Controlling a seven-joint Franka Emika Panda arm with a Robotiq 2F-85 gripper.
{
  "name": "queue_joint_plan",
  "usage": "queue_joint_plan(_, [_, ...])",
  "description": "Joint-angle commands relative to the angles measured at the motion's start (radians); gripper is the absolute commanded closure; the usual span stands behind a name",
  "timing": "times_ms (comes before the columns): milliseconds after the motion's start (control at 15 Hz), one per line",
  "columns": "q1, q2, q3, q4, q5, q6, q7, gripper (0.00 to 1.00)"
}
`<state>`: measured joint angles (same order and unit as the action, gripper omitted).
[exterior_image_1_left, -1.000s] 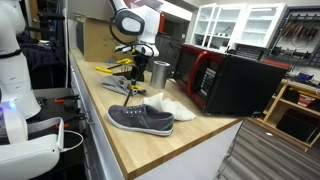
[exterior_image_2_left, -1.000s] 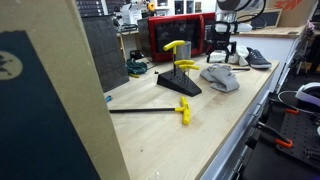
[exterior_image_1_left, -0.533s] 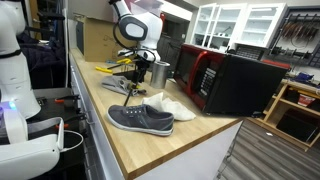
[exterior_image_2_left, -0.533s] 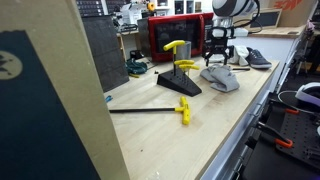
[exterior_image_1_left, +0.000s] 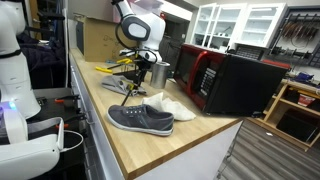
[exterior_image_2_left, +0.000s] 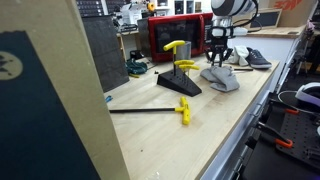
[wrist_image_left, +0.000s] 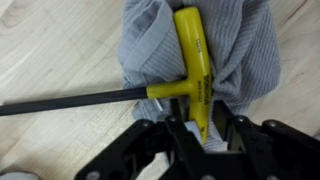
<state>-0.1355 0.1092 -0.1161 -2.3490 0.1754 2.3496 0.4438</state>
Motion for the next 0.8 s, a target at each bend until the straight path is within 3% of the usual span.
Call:
queue_joint_plan(0, [0.002,0.002,-0.01,0.025,0.029,-0.045,-0.028,0.49])
queue_joint_plan(200, [0.001,-0.003,-0.01,0.022,0.031,-0.054,-0.033,0.31])
queue_joint_plan(333, [0.0,-0.01,-0.011,0.011,0.03,-0.057,-0.035,0.25])
queue_joint_plan(400, [-0.001,-0.016,-0.012,0.004,0.03,-0.059,-0.038,0.27])
queue_joint_plan(733, [-0.007,-0.034,-0.025,-0.009,0.025,-0.071,-0.042,0.64])
